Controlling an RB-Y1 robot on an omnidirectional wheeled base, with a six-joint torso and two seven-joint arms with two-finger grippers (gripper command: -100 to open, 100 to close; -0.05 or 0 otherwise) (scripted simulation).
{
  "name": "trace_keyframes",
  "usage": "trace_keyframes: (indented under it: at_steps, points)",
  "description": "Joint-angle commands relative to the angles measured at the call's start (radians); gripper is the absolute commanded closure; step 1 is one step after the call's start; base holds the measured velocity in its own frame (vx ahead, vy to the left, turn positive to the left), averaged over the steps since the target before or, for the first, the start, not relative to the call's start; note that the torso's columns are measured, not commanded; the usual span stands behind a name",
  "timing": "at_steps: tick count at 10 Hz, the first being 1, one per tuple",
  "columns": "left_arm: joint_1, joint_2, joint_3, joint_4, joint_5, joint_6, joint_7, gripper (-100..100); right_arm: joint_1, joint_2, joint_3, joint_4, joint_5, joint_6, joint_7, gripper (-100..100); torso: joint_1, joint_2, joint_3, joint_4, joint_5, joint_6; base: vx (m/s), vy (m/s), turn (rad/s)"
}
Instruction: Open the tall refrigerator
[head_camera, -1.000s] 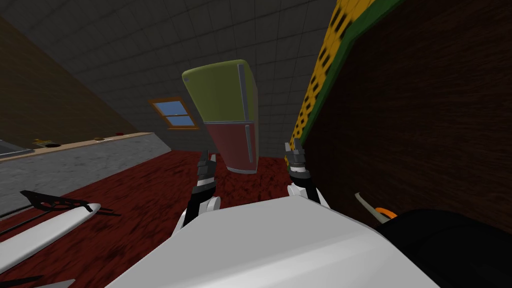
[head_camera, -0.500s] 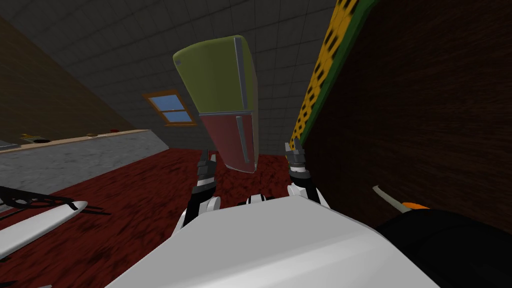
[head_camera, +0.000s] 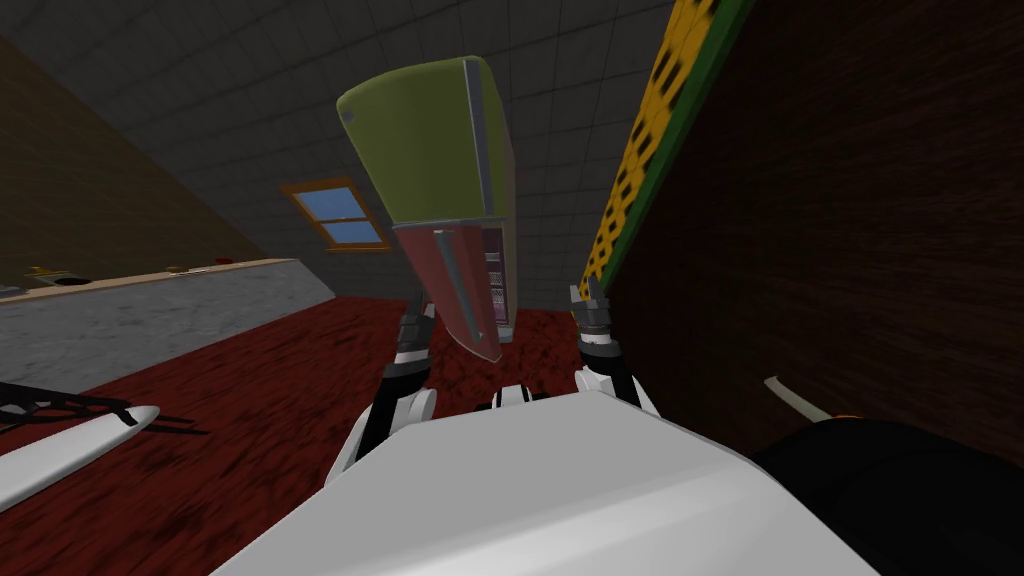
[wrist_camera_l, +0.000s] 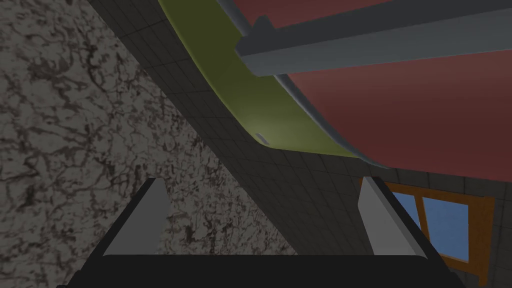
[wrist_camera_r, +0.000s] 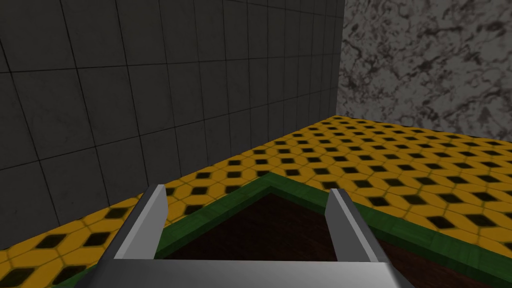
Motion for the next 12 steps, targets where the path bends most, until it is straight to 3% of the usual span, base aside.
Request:
trace_keyframes:
  at_steps: [1,12]
  points:
    - [-0.058,0.031,0.007,-0.012,-0.003,0.063,-0.001,-100,0.0,0.0,0.0,0.0,0.0,0.0,0.0,0,0.0,0.0,0.0,0.0,0.0,0.0,0.098,-0.031,0.0]
    - [-0.302,0.059,0.023,-0.077,-0.024,0.333,-0.011,-100,0.0,0.0,0.0,0.0,0.0,0.0,0.0,0,0.001,0.001,0.001,0.001,0.0,0.0,0.092,-0.032,-0.001]
